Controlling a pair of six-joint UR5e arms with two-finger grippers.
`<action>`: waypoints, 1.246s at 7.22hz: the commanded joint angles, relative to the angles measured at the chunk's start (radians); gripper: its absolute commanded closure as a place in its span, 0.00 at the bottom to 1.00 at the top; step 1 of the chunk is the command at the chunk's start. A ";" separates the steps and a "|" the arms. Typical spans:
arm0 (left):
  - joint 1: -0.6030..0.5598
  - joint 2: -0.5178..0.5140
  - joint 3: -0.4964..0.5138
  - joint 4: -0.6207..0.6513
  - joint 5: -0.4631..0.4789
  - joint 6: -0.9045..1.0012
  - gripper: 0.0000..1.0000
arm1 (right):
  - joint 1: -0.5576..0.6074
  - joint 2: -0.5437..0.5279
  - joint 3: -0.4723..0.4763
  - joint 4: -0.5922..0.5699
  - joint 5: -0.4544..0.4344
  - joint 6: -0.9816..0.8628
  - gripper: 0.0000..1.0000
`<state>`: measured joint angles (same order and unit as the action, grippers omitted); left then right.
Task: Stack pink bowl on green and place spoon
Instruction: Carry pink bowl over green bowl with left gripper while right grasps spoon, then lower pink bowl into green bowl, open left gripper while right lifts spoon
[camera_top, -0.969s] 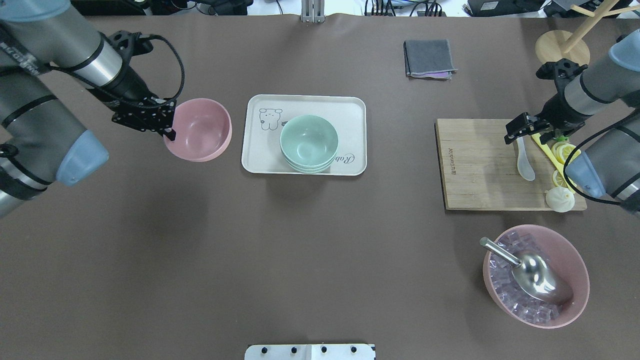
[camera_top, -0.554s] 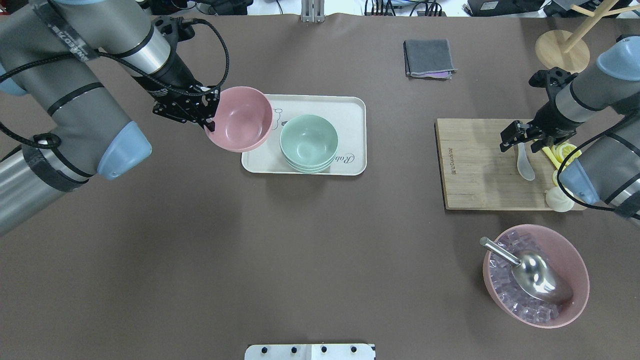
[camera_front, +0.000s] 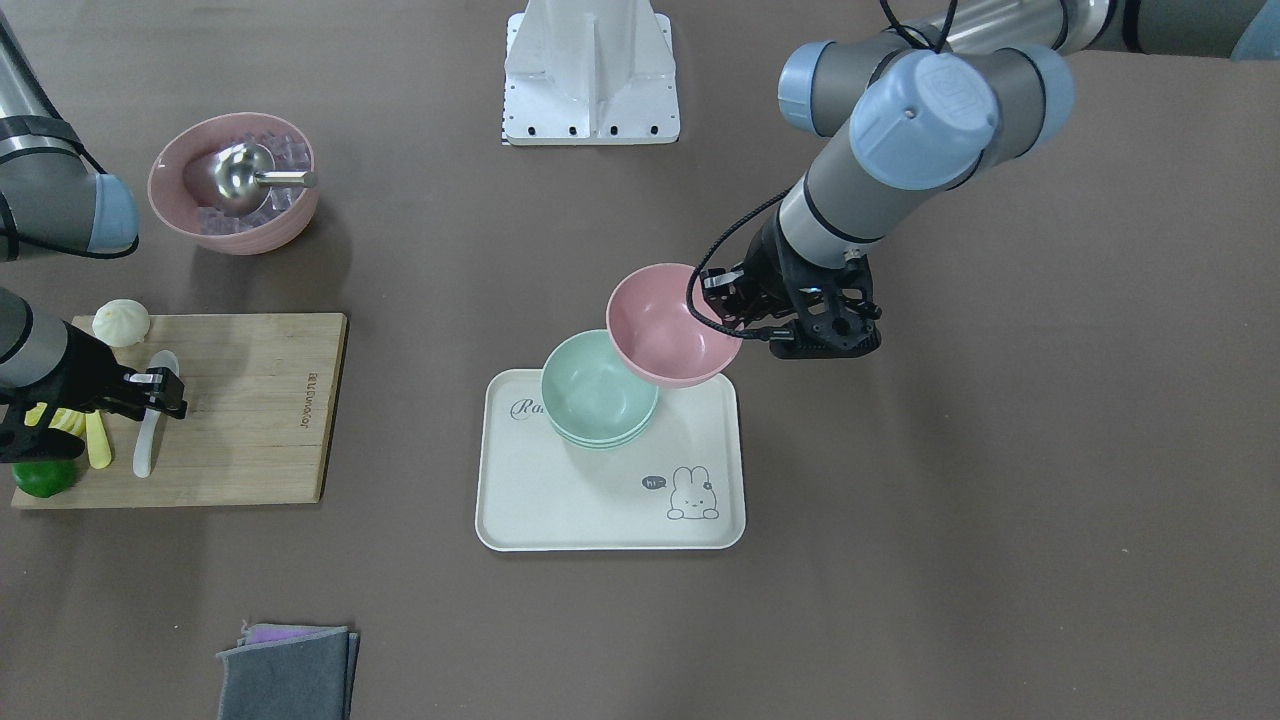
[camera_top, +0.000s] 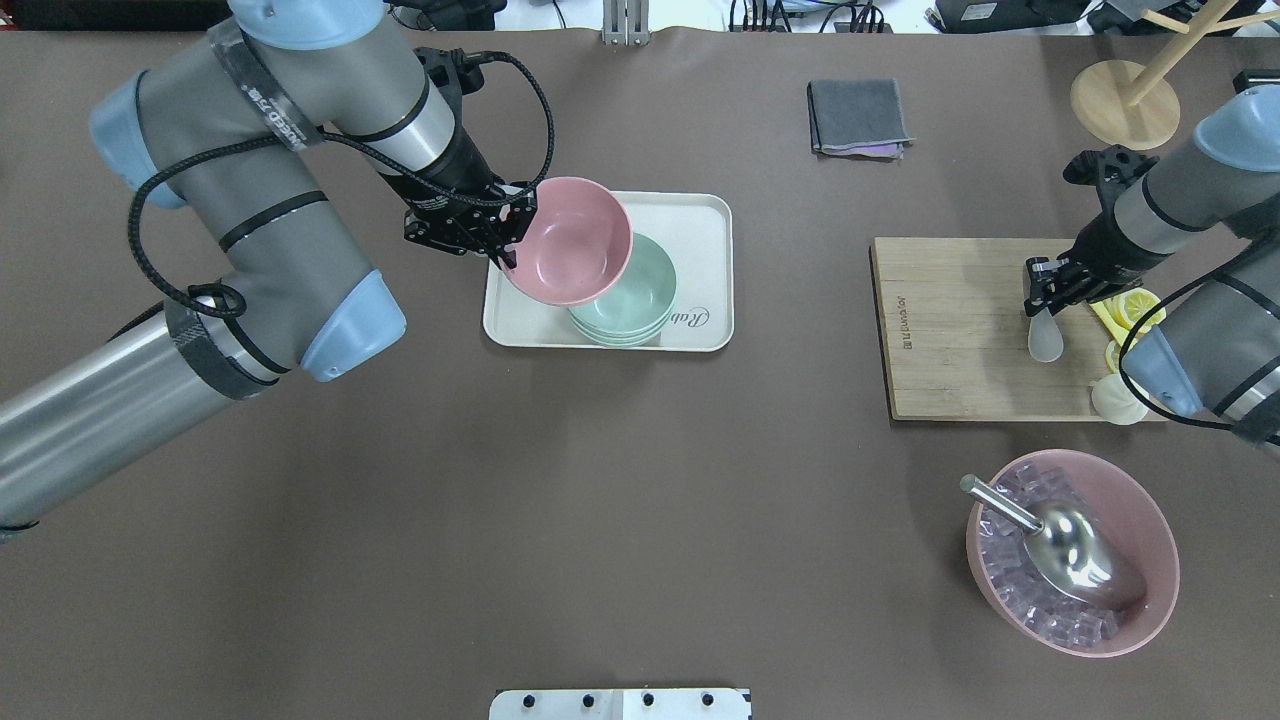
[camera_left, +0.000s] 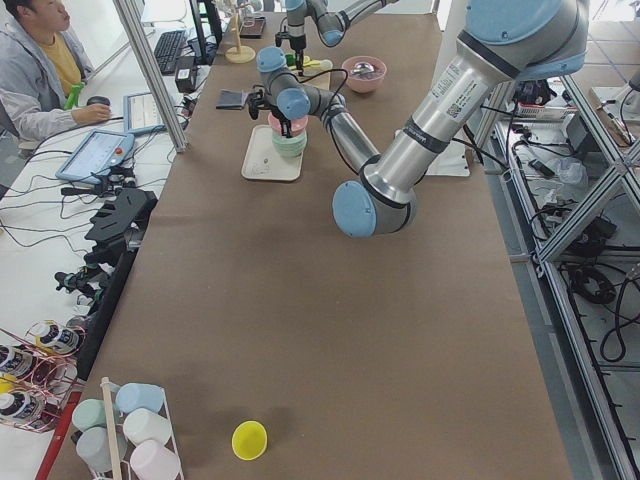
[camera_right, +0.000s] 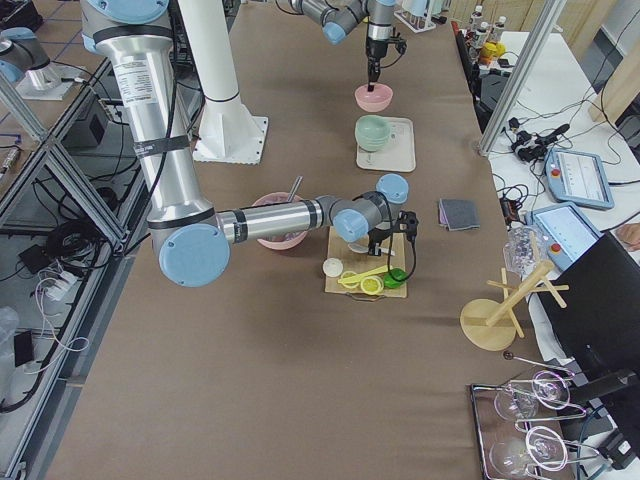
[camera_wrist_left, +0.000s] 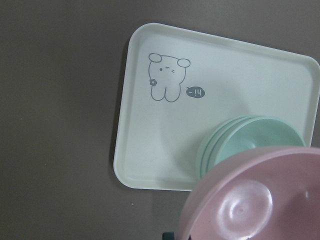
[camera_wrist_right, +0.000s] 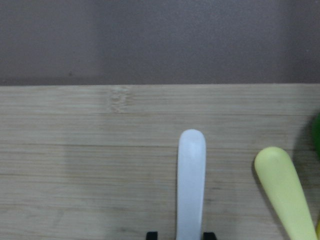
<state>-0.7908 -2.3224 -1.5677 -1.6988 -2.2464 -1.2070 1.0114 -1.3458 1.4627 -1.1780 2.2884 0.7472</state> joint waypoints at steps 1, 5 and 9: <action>0.033 -0.028 0.089 -0.105 0.019 -0.035 1.00 | 0.000 0.039 0.011 -0.008 0.008 0.015 1.00; 0.068 0.015 0.097 -0.286 0.114 -0.034 0.01 | -0.141 0.343 -0.010 -0.008 -0.029 0.540 1.00; -0.129 0.323 -0.170 -0.280 -0.145 0.068 0.01 | -0.285 0.555 -0.045 -0.002 -0.200 0.849 1.00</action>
<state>-0.8699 -2.0668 -1.6869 -1.9801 -2.3373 -1.1805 0.7687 -0.8375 1.4265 -1.1817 2.1400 1.5257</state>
